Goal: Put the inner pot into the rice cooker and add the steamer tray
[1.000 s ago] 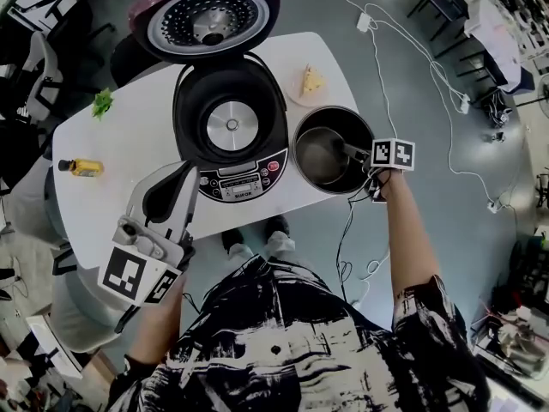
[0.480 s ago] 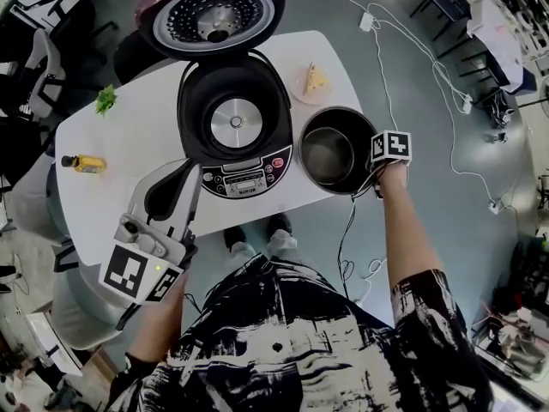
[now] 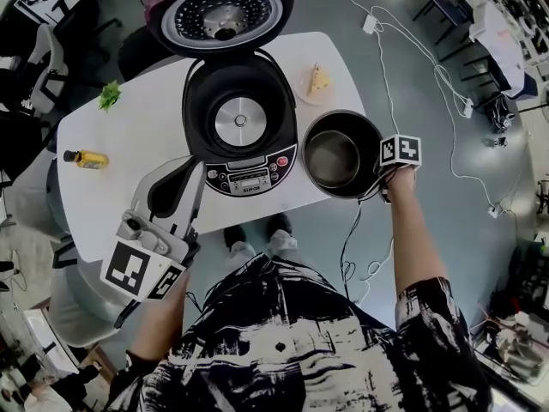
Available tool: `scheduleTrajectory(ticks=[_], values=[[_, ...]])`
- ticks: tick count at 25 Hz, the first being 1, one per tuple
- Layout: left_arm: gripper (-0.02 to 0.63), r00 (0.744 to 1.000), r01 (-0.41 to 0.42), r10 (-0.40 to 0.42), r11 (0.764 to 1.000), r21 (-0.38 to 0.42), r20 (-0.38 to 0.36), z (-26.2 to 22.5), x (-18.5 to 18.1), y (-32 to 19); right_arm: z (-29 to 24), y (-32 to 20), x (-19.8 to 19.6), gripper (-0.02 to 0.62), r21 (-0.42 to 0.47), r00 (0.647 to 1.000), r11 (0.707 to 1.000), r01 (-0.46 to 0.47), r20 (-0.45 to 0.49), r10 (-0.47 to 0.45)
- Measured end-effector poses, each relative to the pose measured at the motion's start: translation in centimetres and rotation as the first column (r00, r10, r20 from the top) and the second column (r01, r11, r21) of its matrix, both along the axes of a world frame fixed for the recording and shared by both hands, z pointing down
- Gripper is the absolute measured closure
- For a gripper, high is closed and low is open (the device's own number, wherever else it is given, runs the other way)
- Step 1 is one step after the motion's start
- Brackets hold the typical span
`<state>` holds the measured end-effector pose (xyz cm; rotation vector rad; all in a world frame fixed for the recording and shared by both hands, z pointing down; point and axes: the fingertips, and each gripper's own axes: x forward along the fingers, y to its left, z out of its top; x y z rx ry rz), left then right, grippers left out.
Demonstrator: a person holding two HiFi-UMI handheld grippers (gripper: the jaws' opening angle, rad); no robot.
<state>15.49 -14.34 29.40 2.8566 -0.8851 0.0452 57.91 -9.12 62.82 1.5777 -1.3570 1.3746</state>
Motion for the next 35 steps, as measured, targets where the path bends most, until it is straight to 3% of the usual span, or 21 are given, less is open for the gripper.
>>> scheduleTrajectory(ticks=[8,14,22,28,35], values=[[0.601,1.0,0.0,0.0,1.0,0.008,-0.026,-0.5,-0.4,0.0,-5.6,-1.1,0.8,0.591,0.112,0.998,0.994,-0.011,0.062,0.004],[0.601,0.999,-0.014,0.014,1.0,0.014,-0.049,-1.0,-0.3,0.1,-14.6,-4.9,0.1,0.591,0.248,0.995,0.967,0.065,0.061,-0.082],[0.601,0.997,0.0,0.002,1.0,0.028,-0.074,-1.7,-1.7,0.4,-23.0,-12.3,-9.3,0.589,0.379,0.953,0.898,0.223,0.107,-0.282],[0.601,0.995,0.051,-0.048,0.998,0.034,-0.083,-2.0,-4.8,0.5,-23.3,-16.7,-17.9,0.589,0.36,0.901,0.867,0.344,0.134,-0.413],[0.601,0.988,0.131,-0.128,0.991,0.03,-0.09,-1.8,-9.2,0.8,-19.7,-19.9,-22.9,0.584,0.262,0.885,0.875,0.407,0.126,-0.449]])
